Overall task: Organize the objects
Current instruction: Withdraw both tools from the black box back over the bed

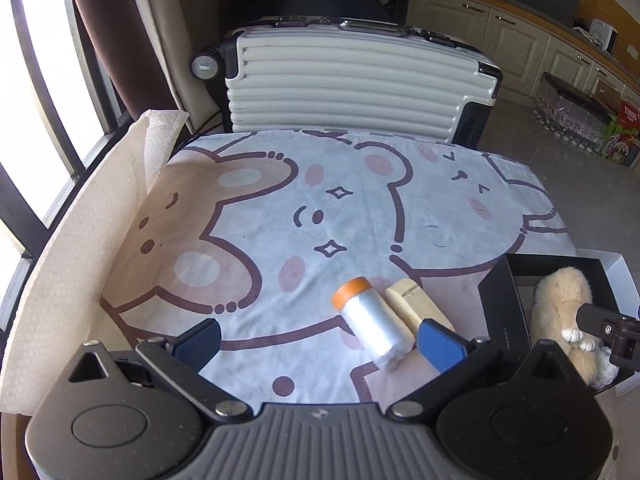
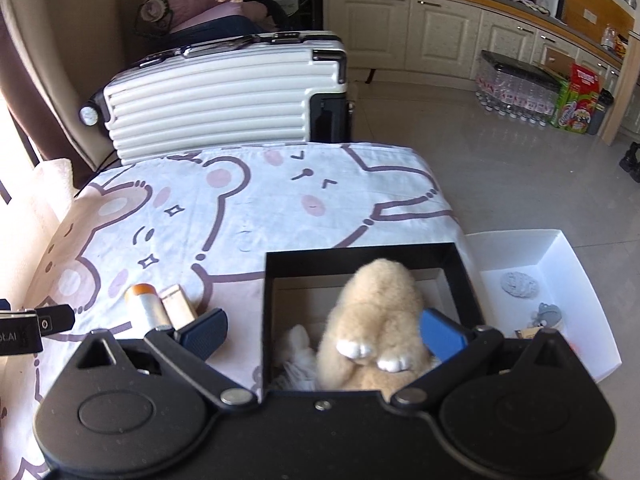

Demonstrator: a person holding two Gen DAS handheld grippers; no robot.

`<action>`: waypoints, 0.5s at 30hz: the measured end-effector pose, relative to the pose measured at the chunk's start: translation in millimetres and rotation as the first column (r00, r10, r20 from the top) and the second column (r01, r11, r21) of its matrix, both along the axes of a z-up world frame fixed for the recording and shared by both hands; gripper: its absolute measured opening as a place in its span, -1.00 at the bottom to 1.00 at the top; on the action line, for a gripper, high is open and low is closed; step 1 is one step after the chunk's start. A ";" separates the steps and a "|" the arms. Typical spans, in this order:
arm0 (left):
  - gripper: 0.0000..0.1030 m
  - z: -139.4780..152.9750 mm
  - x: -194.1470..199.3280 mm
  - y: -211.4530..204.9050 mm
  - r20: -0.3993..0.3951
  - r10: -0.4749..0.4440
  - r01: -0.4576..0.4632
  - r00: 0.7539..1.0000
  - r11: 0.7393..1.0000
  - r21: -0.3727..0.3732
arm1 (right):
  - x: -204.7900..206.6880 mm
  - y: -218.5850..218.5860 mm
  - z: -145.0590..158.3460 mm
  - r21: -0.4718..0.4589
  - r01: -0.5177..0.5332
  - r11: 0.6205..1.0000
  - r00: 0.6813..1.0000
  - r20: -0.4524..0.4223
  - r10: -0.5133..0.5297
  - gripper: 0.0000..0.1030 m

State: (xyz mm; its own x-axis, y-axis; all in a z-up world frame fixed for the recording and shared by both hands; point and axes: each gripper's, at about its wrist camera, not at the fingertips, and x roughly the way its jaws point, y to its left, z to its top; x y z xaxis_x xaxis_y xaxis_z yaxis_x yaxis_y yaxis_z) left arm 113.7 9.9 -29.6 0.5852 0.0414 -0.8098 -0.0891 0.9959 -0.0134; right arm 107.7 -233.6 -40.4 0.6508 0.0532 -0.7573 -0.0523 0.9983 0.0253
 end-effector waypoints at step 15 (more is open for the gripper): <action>1.00 0.4 -6.3 38.5 0.022 0.068 -0.068 0.997 0.998 -0.003 | 6.1 39.9 -3.3 0.034 -0.055 0.998 0.998 0.007 0.055 1.00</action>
